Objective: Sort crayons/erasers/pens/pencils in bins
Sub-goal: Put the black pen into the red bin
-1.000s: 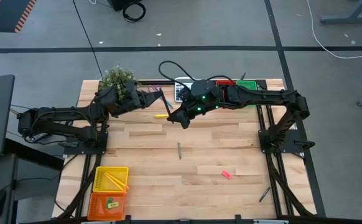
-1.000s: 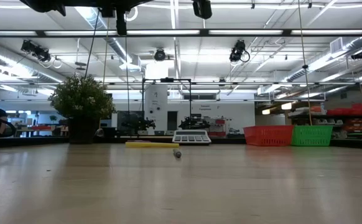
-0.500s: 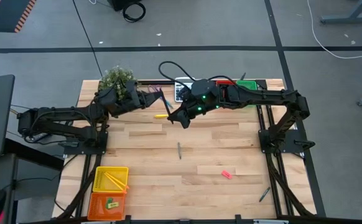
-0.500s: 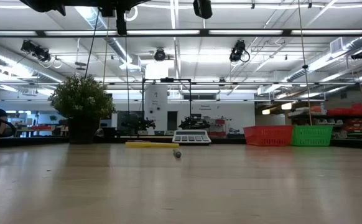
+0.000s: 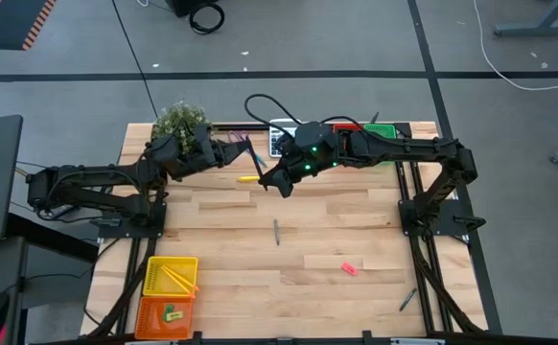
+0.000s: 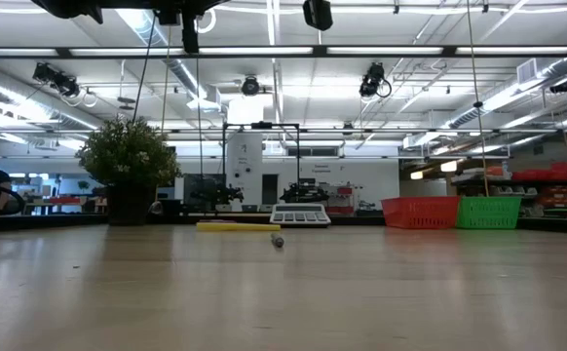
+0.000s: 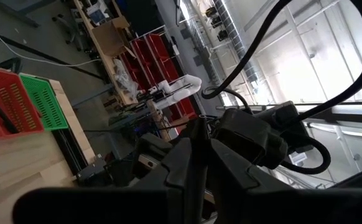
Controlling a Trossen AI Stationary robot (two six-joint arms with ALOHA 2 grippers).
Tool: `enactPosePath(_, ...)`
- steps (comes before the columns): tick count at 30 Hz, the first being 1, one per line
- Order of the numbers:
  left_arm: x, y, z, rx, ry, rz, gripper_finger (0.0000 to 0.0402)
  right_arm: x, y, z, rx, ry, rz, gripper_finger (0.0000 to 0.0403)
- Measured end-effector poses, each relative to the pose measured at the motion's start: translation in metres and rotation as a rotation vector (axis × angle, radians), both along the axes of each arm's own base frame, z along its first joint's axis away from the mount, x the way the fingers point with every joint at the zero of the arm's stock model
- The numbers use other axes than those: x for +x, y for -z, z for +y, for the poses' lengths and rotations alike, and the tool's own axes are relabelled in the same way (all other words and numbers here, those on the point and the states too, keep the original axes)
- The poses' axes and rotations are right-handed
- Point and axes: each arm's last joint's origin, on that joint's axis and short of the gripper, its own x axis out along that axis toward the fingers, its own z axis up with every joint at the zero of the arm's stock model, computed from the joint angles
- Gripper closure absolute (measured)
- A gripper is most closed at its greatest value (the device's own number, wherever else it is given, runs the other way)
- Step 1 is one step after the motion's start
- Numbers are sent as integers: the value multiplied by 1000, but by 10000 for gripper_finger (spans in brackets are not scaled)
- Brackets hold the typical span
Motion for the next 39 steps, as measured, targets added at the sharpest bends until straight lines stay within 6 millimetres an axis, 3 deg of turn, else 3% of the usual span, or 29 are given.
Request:
enactPosePath(22,0,0,0,-4,-3,2,343,0,0,-1,-18,21,2,319)
enactPosePath(39,-6,-3,1,94,-73,35,230,-3,2,-8,-22,51,39,321)
